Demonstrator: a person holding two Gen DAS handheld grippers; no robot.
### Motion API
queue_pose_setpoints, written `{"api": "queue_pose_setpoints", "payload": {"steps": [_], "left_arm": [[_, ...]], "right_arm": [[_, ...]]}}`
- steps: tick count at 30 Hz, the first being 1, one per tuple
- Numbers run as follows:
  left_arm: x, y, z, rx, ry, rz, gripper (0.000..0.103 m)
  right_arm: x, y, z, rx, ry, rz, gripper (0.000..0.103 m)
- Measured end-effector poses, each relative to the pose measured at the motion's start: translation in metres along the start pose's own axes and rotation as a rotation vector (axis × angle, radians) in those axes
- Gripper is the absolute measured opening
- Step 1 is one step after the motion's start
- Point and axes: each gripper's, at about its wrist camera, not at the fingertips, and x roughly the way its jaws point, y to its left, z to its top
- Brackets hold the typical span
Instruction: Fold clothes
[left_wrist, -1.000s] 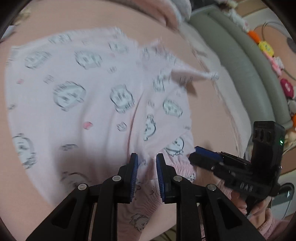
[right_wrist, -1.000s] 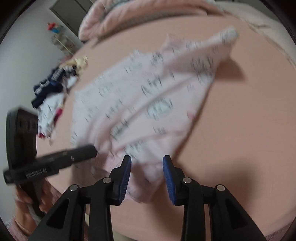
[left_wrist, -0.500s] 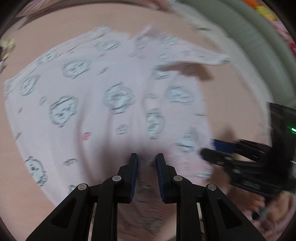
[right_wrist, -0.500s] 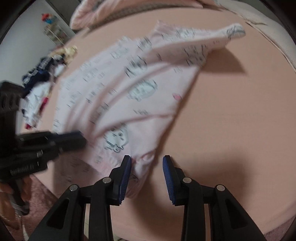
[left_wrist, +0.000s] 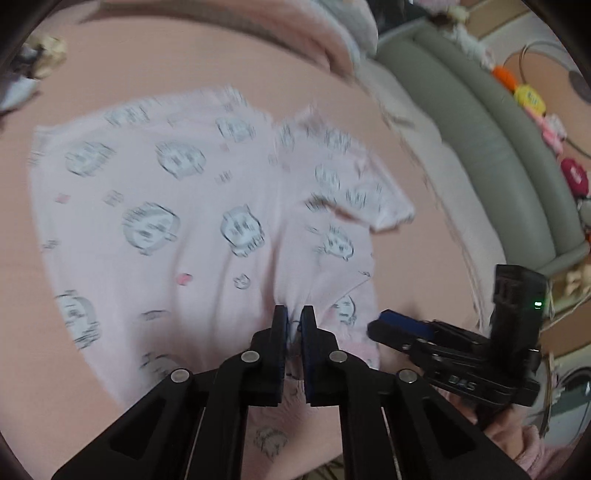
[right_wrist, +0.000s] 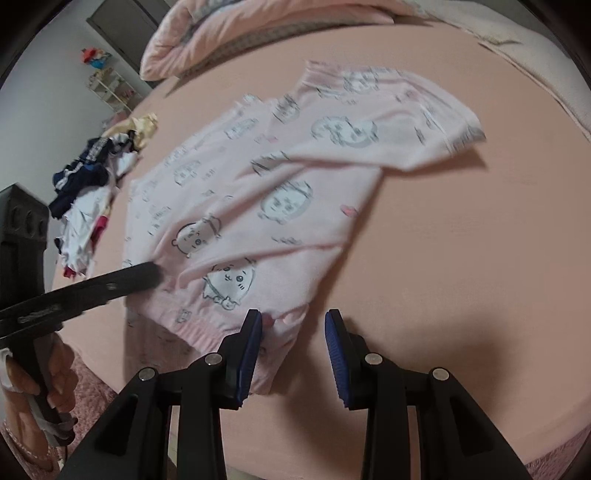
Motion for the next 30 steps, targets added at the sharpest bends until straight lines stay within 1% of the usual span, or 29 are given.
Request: {"api": "queue_pose_setpoints", "payload": {"steps": [1,3,5,7,9,13,14,15,16,19,20,21,25,26,27,29,30], "left_arm": [[-0.013,0.002,-0.005,-0.011,-0.039,0.012,0.006],[-0.028,0.01,-0.016,-0.054,-0.084,0.021,0.006],[-0.036,0.018,-0.032,-0.101,-0.089,0.033,0.006],[-0.04,0.033,-0.051,-0.157,-0.078,0.033,0.006],[-0.04,0.048,-0.067,-0.225,-0.058,-0.003,0.006],[-0.016,0.047,-0.089,-0.225,0.016,0.025,0.006],[-0.008,0.047,-0.092,-0.228,0.037,0.041,0.006],[0.001,0.048,-0.094,-0.222,0.05,0.074,0.006],[0.005,0.049,-0.094,-0.214,0.045,0.092,0.007],[0.003,0.044,-0.087,-0.207,0.052,0.102,0.007],[0.002,0.042,-0.086,-0.2,0.049,0.11,0.007],[-0.001,0.042,-0.085,-0.205,0.037,0.118,0.007],[-0.027,0.052,-0.088,-0.328,-0.092,0.147,0.007],[-0.031,0.055,-0.088,-0.354,-0.112,0.146,0.007],[-0.03,0.059,-0.087,-0.372,-0.105,0.128,0.007],[-0.023,0.063,-0.086,-0.392,-0.072,0.093,0.007],[-0.017,0.063,-0.087,-0.393,-0.056,0.068,0.007]], "right_arm": [[0.0,0.007,0.003,-0.021,-0.004,0.002,0.035],[0.0,0.026,0.008,-0.078,-0.01,-0.004,0.035],[0.003,0.041,0.009,-0.13,-0.016,-0.002,0.035],[0.009,0.052,0.007,-0.169,-0.012,-0.015,0.035],[0.019,0.058,0.003,-0.185,0.01,-0.013,0.035],[0.04,0.053,-0.01,-0.2,0.071,-0.016,0.035],[0.043,0.05,-0.013,-0.206,0.074,-0.014,0.035],[0.043,0.045,-0.016,-0.202,0.058,0.009,0.035],[0.042,0.04,-0.018,-0.191,0.045,0.034,0.036],[0.031,0.022,-0.017,-0.105,0.041,0.107,0.04],[0.029,0.02,-0.017,-0.097,0.034,0.109,0.041],[0.028,0.018,-0.017,-0.091,0.028,0.109,0.045],[0.036,0.025,-0.019,-0.113,0.043,0.121,0.046],[0.04,0.031,-0.019,-0.133,0.05,0.119,0.046],[0.043,0.036,-0.018,-0.154,0.057,0.117,0.046],[0.049,0.041,-0.015,-0.181,0.06,0.1,0.045],[0.051,0.042,-0.012,-0.19,0.058,0.088,0.031]]}}
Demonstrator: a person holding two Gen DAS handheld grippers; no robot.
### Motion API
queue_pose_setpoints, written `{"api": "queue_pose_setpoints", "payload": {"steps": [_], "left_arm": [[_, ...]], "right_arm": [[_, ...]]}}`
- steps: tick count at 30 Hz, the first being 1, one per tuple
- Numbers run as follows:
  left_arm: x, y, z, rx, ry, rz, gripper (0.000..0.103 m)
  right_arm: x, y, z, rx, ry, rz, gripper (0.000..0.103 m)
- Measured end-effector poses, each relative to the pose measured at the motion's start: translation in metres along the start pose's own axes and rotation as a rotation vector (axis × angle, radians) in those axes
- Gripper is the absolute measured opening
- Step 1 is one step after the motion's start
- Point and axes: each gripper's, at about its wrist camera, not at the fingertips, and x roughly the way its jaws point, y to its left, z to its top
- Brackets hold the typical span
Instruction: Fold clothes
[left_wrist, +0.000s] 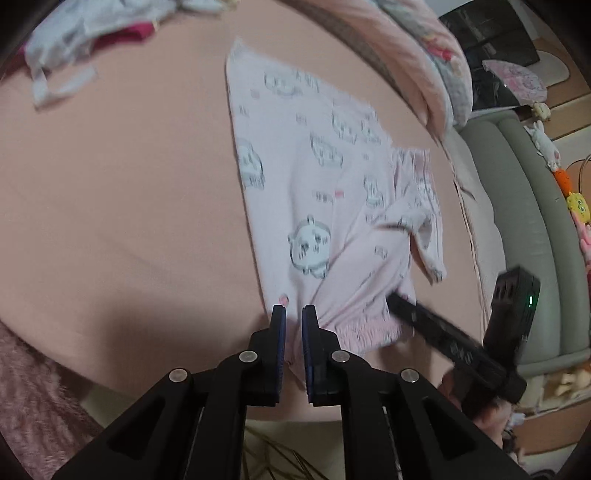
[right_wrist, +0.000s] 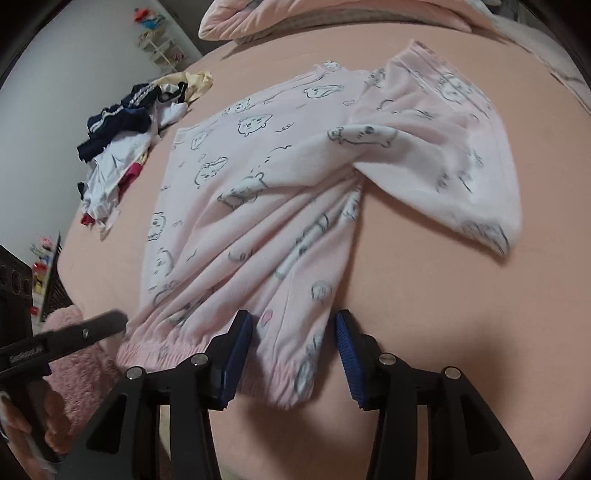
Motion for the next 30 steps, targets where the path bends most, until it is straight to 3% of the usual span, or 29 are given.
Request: {"api": "queue_pose_setpoints", "payload": {"steps": [1,3,6,7,10,11,15,16,17,18,27,30], "left_arm": [[0.004,0.0,-0.001,-0.002,0.015,-0.019,0.007],[0.003,-0.001,-0.005,-0.011,0.016,-0.047,0.007],[-0.001,-0.002,-0.007,-0.007,0.006,-0.06,0.009],[-0.004,-0.003,-0.006,0.002,-0.003,-0.052,0.014],[-0.002,-0.004,-0.006,0.011,0.007,-0.048,0.052],[-0.001,-0.003,-0.006,0.011,0.015,-0.049,0.053],[0.006,-0.01,-0.023,0.07,0.003,0.061,0.052],[0.007,-0.011,-0.023,0.077,0.001,0.057,0.04],[0.008,-0.012,-0.022,0.084,-0.001,0.054,0.018],[0.009,-0.013,-0.021,0.088,-0.002,0.05,0.014],[-0.016,-0.021,-0.014,0.152,0.028,0.018,0.011],[-0.022,-0.023,-0.018,0.19,0.061,0.022,0.011]], "right_arm": [[0.001,0.0,0.002,-0.005,0.0,-0.005,0.019],[-0.003,-0.004,0.002,0.004,0.002,0.023,0.01],[-0.008,-0.01,-0.003,0.013,0.002,0.031,0.009],[-0.009,-0.011,-0.005,0.018,0.002,0.035,0.009],[-0.011,-0.016,-0.008,0.051,-0.004,0.071,0.01],[-0.011,-0.017,-0.008,0.06,-0.004,0.077,0.011],[-0.007,-0.013,-0.01,0.006,-0.021,0.046,0.013],[-0.006,-0.01,-0.011,-0.022,-0.028,0.033,0.01],[-0.006,-0.011,-0.011,-0.014,-0.028,0.04,0.01],[-0.006,-0.012,-0.011,-0.006,-0.029,0.048,0.009],[-0.046,0.004,-0.029,-0.031,0.017,0.084,0.005],[-0.055,0.009,-0.04,-0.017,0.0,0.06,0.005]]}}
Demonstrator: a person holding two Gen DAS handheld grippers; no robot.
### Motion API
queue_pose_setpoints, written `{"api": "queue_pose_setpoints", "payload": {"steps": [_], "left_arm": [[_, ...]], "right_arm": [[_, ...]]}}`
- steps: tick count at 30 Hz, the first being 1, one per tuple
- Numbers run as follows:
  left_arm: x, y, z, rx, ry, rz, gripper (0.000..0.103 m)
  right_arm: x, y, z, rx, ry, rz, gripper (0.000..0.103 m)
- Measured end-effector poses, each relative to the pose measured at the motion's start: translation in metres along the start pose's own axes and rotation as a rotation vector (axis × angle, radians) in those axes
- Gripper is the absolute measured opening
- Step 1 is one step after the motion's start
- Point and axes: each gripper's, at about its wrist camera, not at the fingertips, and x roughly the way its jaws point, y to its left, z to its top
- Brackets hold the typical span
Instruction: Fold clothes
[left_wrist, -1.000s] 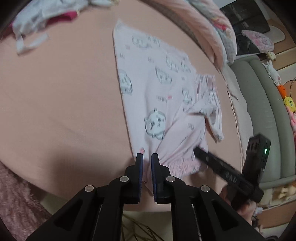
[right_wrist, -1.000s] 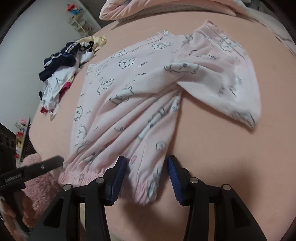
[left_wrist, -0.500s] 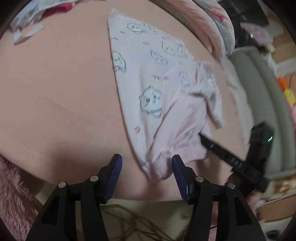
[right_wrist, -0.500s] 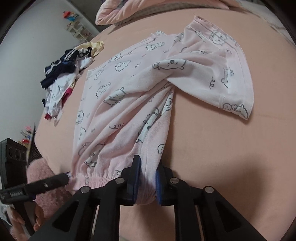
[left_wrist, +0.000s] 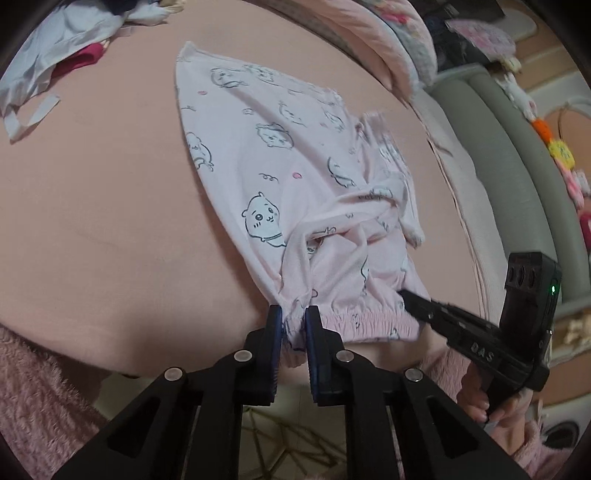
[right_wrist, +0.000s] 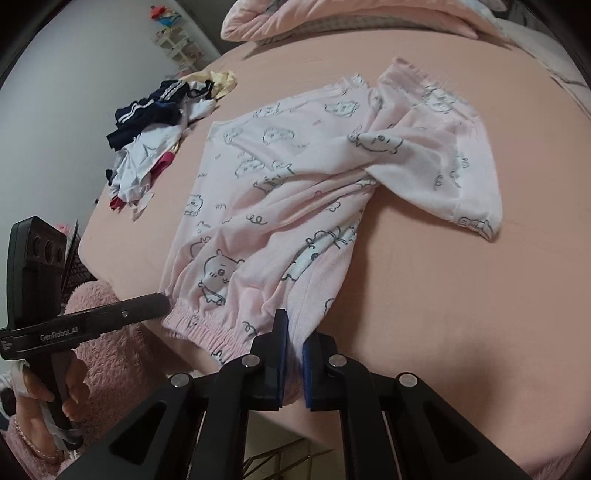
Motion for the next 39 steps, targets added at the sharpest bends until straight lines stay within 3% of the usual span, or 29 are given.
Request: {"api": "queue_pose_setpoints", "payload": {"steps": [4,6,12,15,17,22,25,28,31,37,39], "left_arm": [[0.018,-0.001,-0.01,0.048,0.057,0.081,0.011],[0.031,0.005,-0.013,0.02,0.104,0.073,0.013],[0.009,-0.013,-0.001,0.119,0.07,0.121,0.019],[0.002,-0.029,0.009,0.211,0.041,0.154,0.025],[0.006,-0.046,0.023,0.265,0.027,0.141,0.029],[0.047,-0.119,0.051,0.419,-0.009,0.037,0.029],[0.09,-0.169,0.062,0.524,-0.024,-0.009,0.029],[0.132,-0.205,0.062,0.627,-0.003,0.059,0.029],[0.162,-0.229,0.054,0.751,0.01,0.168,0.029],[0.203,-0.243,0.046,0.912,0.038,0.273,0.029],[0.208,-0.242,0.05,0.917,0.046,0.255,0.014]], "right_arm": [[0.015,0.008,-0.018,-0.029,0.049,-0.061,0.006],[0.029,0.012,-0.025,-0.08,0.081,-0.121,0.007],[-0.006,-0.017,-0.013,0.075,0.005,0.01,0.009],[-0.029,-0.044,0.001,0.153,-0.048,-0.056,0.009],[-0.037,-0.059,0.012,0.157,-0.054,-0.147,0.009],[-0.052,-0.101,0.048,0.185,-0.05,-0.17,0.009],[-0.062,-0.123,0.06,0.192,-0.131,-0.243,0.009],[-0.054,-0.148,0.049,0.28,-0.163,-0.205,0.01],[-0.035,-0.169,0.03,0.403,-0.091,-0.151,0.01],[-0.051,-0.17,0.041,0.418,-0.144,-0.119,0.01],[-0.049,-0.172,0.043,0.432,-0.135,-0.106,0.01]]}}
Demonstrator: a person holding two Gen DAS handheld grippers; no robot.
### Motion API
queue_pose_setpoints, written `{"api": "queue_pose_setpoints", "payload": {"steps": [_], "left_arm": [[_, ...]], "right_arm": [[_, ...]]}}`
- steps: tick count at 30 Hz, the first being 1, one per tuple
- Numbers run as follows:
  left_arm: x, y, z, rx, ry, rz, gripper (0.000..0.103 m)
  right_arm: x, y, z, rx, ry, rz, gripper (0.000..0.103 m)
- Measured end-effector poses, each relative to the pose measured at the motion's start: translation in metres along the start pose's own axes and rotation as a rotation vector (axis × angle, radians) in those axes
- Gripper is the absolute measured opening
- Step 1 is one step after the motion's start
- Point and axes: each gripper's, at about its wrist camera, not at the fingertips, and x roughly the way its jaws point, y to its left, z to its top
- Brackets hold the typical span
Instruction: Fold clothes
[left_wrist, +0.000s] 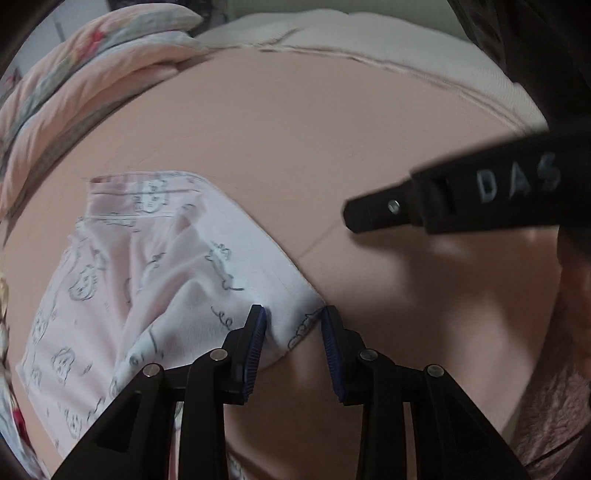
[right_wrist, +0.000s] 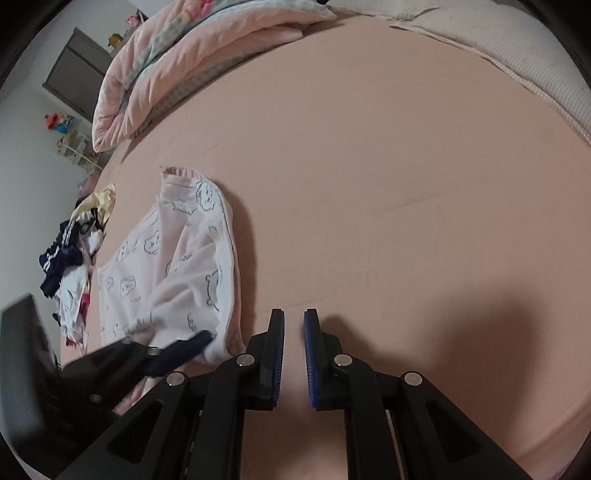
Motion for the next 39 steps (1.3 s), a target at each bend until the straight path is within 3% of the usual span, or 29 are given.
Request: {"api": "queue_pose_setpoints", "payload": {"steps": [1,5,7,12,17,19,25,29,32,34,37,39], "left_arm": [[-0.005,0.006,0.001,-0.031,-0.014,-0.026,0.006],[-0.054,0.061,-0.01,-0.25,-0.136,-0.134,0.006],[-0.081,0.097,-0.023,-0.334,-0.187,-0.137,0.006],[-0.134,0.185,-0.061,-0.522,-0.294,-0.143,0.006],[-0.129,0.245,-0.098,-0.636,-0.28,-0.122,0.006],[-0.121,0.257,-0.112,-0.673,-0.264,-0.125,0.006],[-0.111,0.281,-0.138,-0.763,-0.24,-0.111,0.006],[-0.1,0.295,-0.155,-0.81,-0.213,-0.124,0.006],[-0.096,0.304,-0.17,-0.85,-0.208,-0.173,0.007],[-0.095,0.306,-0.173,-0.874,-0.225,-0.227,0.008],[-0.094,0.309,-0.175,-0.879,-0.235,-0.254,0.01],[-0.093,0.309,-0.175,-0.887,-0.238,-0.267,0.012]], "right_arm": [[0.002,0.0,0.0,0.004,0.007,0.003,0.01],[0.011,0.005,-0.007,-0.025,0.037,-0.009,0.01],[0.011,0.012,-0.009,-0.067,0.037,-0.018,0.01],[0.01,0.071,0.013,-0.276,0.03,-0.01,0.01],[0.027,0.145,0.064,-0.423,0.003,-0.01,0.012],[0.043,0.163,0.084,-0.456,0.005,-0.032,0.024],[0.099,0.187,0.127,-0.493,0.041,-0.107,0.028],[0.12,0.209,0.119,-0.607,0.083,-0.106,0.028],[0.13,0.226,0.112,-0.703,0.062,-0.166,0.028],[0.135,0.233,0.117,-0.702,0.044,-0.191,0.029],[0.141,0.233,0.126,-0.668,0.041,-0.184,0.037],[0.14,0.231,0.127,-0.675,0.051,-0.191,0.038]]}}
